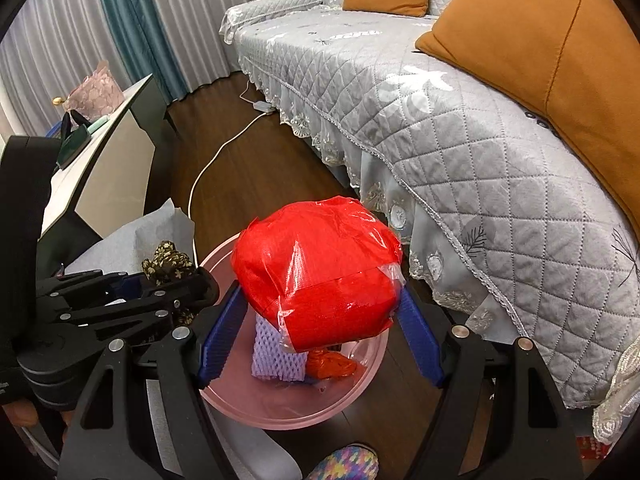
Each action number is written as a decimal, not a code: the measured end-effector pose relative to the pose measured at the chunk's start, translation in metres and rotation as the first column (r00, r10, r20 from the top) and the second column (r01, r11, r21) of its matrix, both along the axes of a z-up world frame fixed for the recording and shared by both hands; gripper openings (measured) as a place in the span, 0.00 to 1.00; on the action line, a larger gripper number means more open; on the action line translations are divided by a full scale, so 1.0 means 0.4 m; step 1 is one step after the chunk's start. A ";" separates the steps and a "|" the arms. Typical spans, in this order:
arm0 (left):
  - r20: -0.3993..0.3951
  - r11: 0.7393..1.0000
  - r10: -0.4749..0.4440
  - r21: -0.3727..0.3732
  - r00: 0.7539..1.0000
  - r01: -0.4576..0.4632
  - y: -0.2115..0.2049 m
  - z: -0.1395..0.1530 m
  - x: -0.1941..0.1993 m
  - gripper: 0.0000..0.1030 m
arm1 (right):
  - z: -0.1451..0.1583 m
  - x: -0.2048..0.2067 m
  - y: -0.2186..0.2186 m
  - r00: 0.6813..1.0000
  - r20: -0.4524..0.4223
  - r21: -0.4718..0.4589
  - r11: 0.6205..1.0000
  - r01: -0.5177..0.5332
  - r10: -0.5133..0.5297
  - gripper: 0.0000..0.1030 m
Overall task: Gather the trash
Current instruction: 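Carry the cloth and red bag over the pink wastebasket and open both grippers, then move both grippers back over the green packet on the table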
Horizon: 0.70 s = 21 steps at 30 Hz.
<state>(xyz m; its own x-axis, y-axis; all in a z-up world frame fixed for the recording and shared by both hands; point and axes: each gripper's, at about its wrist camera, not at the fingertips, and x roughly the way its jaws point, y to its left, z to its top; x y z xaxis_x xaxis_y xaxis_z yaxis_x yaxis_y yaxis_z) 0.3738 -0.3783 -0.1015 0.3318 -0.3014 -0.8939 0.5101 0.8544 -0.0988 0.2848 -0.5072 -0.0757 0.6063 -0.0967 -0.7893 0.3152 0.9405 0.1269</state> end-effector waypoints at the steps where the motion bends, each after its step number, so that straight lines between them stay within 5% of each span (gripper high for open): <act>1: -0.002 1.000 0.004 0.003 1.000 -0.004 0.001 -0.002 0.003 0.30 | -0.003 0.003 0.003 1.000 -0.006 0.002 1.000 -0.002 0.002 0.72; 6: 0.003 0.999 0.034 0.030 0.999 -0.034 0.013 -0.009 0.017 0.42 | -0.013 0.015 0.008 1.000 -0.014 0.022 1.000 -0.007 0.007 0.74; 9: 0.024 0.993 0.103 0.061 0.994 -0.104 0.038 -0.010 0.034 0.81 | -0.017 0.020 0.002 1.000 -0.020 0.016 1.000 0.013 -0.012 0.83; 10: 0.022 0.992 0.112 0.054 0.993 -0.113 0.045 -0.010 0.038 0.83 | -0.017 0.020 -0.001 1.000 -0.019 0.018 1.000 0.022 -0.021 0.90; 21: -0.006 0.985 0.140 0.099 0.990 -0.139 0.094 -0.031 0.026 0.83 | -0.014 0.025 0.012 0.999 -0.032 0.006 1.000 0.003 -0.003 0.90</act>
<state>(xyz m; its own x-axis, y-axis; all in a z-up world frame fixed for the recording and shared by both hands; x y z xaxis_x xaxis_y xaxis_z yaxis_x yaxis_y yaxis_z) 0.3843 -0.3409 -0.1140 0.3528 -0.1640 -0.9212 0.3844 0.9230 -0.0171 0.2948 -0.5022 -0.0815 0.5803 -0.0938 -0.8090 0.3219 0.9389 0.1221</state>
